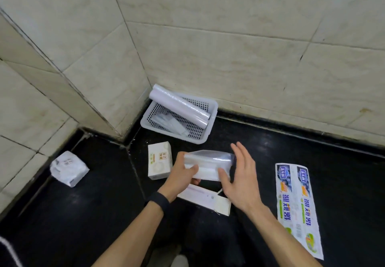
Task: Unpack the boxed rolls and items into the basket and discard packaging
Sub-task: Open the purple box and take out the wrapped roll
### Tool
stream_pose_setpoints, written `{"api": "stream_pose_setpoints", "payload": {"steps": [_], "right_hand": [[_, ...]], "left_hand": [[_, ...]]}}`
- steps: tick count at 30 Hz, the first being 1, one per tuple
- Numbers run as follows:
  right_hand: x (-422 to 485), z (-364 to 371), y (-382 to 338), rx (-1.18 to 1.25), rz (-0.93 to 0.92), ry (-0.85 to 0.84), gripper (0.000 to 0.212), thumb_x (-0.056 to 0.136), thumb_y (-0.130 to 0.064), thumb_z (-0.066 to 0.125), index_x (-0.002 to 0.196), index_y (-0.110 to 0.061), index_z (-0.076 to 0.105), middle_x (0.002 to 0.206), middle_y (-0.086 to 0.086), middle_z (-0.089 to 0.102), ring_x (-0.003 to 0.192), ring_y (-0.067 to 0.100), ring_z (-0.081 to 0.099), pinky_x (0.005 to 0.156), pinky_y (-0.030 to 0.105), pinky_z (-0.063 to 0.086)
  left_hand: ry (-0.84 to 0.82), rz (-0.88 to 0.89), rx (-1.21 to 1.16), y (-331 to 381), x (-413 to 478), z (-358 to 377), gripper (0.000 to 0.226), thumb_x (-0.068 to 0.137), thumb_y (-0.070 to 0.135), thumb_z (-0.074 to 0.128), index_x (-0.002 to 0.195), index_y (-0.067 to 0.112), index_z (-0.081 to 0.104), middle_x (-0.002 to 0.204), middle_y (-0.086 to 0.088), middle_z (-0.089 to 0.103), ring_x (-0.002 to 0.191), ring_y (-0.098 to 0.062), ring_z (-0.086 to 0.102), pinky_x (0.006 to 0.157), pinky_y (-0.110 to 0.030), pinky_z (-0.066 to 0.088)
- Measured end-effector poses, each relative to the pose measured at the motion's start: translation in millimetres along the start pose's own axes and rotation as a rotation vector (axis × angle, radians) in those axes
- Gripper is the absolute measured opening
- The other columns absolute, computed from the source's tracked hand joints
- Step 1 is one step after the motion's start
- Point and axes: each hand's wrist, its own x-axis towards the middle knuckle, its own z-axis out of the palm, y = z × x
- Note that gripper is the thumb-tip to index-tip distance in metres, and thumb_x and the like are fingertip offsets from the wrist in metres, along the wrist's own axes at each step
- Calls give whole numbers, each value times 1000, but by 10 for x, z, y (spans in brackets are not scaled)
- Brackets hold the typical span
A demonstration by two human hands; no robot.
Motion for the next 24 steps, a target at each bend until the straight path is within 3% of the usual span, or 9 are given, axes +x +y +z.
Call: {"api": "stream_pose_setpoints", "payload": {"steps": [2,4,6,9,11,14,20,24], "right_hand": [[90,84,-87,-281,-204,-75,63,94,-42,53,151,-22,35,158,-3,34,148,19,23,119,43,21],[223,163,-180,-343,-181,-261,56,98,-49,42,148,-24,40,149,-6,46,144,18,31,119,43,20],[388,209,-242,-254,-65,-494,49,100,-50,38,144,-28,43,136,-4,57,126,17,50,111,39,34],[627,238,-379,-11,120,-727,28,100,-46,45,121,-28,53,105,-2,67,92,13,63,84,35,53],[764,282,-450,53,175,-773,20,99,-43,50,107,-26,58,92,-3,67,81,9,62,72,27,51],[980,413,-516,39,174,-794,14,99,-42,52,99,-30,58,91,-8,65,80,5,60,68,21,47],[1354,686,-554,101,248,-889,33,96,-45,53,127,-34,55,119,-11,64,108,5,60,96,32,51],[1600,849,-503,117,239,-769,21,99,-31,52,118,-29,59,109,-7,68,99,9,64,92,38,54]], "left_hand": [[-9,16,-12,-8,14,-130,40,95,7,58,128,22,39,118,-6,52,97,-20,63,70,-35,62],[-35,69,-51,-25,48,-252,55,93,3,60,135,30,37,120,-5,46,98,-20,61,64,-32,60],[-62,120,-69,-27,110,-384,66,91,2,61,140,37,34,121,-2,45,100,-20,61,63,-30,59],[-87,137,-44,-35,267,-596,53,92,4,61,134,32,44,117,-4,49,97,-20,61,66,-30,58],[-79,116,-40,-57,392,-716,39,92,5,61,125,23,50,114,-7,54,94,-19,62,64,-27,56],[-48,75,-67,-80,605,-858,27,92,4,62,115,15,54,108,-10,59,90,-18,64,62,-26,55],[-52,100,-109,-44,1034,-1113,22,93,9,63,113,14,55,107,-10,65,86,-14,66,64,-27,54],[-92,112,-93,106,1343,-1219,27,93,12,64,118,17,53,111,-7,63,89,-14,68,67,-28,57]]}}
